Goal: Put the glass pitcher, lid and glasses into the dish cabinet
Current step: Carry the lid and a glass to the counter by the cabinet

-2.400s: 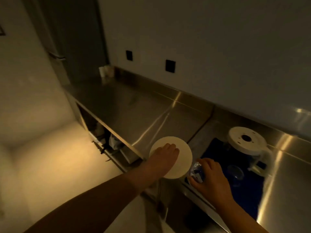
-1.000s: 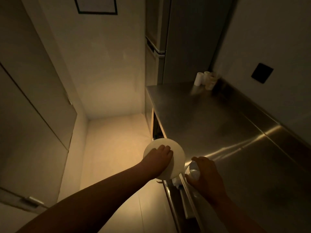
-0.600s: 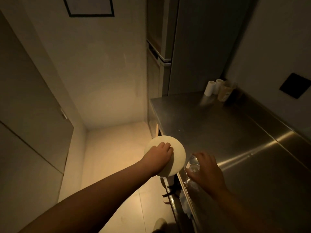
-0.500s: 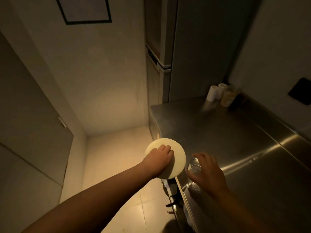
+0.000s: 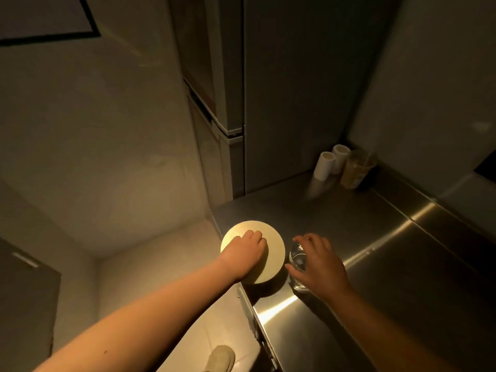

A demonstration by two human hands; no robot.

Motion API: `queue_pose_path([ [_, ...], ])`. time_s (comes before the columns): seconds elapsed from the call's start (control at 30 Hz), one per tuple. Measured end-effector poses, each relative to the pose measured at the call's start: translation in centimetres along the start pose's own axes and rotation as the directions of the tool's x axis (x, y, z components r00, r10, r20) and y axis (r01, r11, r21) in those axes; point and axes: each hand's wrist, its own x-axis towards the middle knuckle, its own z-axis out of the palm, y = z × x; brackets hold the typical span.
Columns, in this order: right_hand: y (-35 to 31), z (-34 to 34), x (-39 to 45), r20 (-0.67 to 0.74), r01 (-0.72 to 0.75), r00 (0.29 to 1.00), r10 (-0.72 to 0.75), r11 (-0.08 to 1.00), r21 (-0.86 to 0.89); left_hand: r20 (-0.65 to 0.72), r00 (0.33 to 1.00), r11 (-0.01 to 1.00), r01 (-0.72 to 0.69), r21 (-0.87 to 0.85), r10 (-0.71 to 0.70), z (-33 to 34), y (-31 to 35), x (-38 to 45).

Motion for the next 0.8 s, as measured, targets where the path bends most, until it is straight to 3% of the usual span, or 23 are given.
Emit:
queue_pose_path([
  [0.33,-2.0,1.8,9.7,-0.051,-0.208,0.977,0.208,0.978,-0.007,-0.03,0.974,0.973,-0.222,0.059,0.224,1.3,-8.8,9.8],
  [0.8,-1.6,3.8,14.7,-0.119,-0.332,0.935,0.333,0.943,0.03,0.015,0.947,0.947,-0.322,0.004,0.322,3.7,-12.0,14.7],
])
